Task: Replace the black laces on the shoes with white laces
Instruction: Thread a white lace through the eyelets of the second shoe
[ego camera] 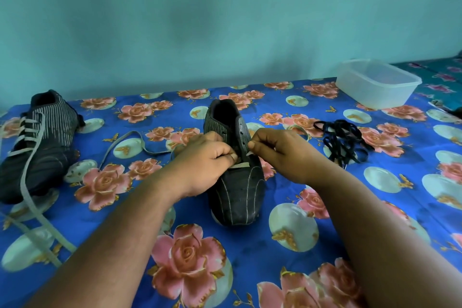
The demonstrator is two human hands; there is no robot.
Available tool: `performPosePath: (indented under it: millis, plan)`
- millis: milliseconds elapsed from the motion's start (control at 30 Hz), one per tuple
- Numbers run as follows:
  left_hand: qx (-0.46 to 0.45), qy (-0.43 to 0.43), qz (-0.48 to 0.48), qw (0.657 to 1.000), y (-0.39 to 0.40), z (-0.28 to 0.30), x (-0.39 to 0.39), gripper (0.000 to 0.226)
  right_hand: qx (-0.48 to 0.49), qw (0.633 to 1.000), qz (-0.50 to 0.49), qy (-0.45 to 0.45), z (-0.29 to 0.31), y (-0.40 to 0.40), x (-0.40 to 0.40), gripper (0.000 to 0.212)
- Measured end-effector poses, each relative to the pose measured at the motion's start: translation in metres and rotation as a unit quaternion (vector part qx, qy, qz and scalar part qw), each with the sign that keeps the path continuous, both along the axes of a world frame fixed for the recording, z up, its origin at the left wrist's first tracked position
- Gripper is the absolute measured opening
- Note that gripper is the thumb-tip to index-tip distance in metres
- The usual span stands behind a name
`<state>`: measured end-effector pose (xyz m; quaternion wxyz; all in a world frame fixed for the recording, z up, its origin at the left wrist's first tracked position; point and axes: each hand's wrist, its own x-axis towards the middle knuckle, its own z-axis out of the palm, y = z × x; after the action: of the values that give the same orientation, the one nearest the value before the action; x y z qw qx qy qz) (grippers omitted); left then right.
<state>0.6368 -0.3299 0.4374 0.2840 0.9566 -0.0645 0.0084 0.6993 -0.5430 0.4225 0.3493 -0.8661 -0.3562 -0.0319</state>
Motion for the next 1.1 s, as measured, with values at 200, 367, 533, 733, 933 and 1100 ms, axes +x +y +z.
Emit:
performPosePath:
  millis: [200,367,533,733,933,1100]
  plan:
    - [-0.044,0.016,0.042,0.998,-0.011,0.003,0.000,0.025,0.026,0.996,-0.037,0.081,0.009,-0.007,-0.003,0.055]
    - [-0.095,0.037,0.072,0.992,-0.015,0.006,-0.003,0.020,0.048,0.978,-0.054,0.196,0.011,0.000,-0.005,0.042]
    - [-0.095,0.057,0.084,0.990,-0.015,0.007,-0.001,0.034,0.082,0.968,-0.042,0.235,0.017,-0.004,-0.008,0.026]
    - [-0.053,0.053,0.073,0.995,-0.016,0.000,0.004,0.029,0.093,0.970,-0.056,0.217,0.017,-0.001,-0.012,0.010]
    - [-0.129,0.045,0.062,0.989,-0.015,0.001,-0.002,0.012,0.097,0.979,-0.042,0.177,0.012,0.002,-0.008,0.006]
    - [-0.131,0.013,0.059,0.990,-0.013,-0.001,-0.005,0.002,0.033,0.998,0.026,-0.055,0.006,-0.008,0.005,0.005]
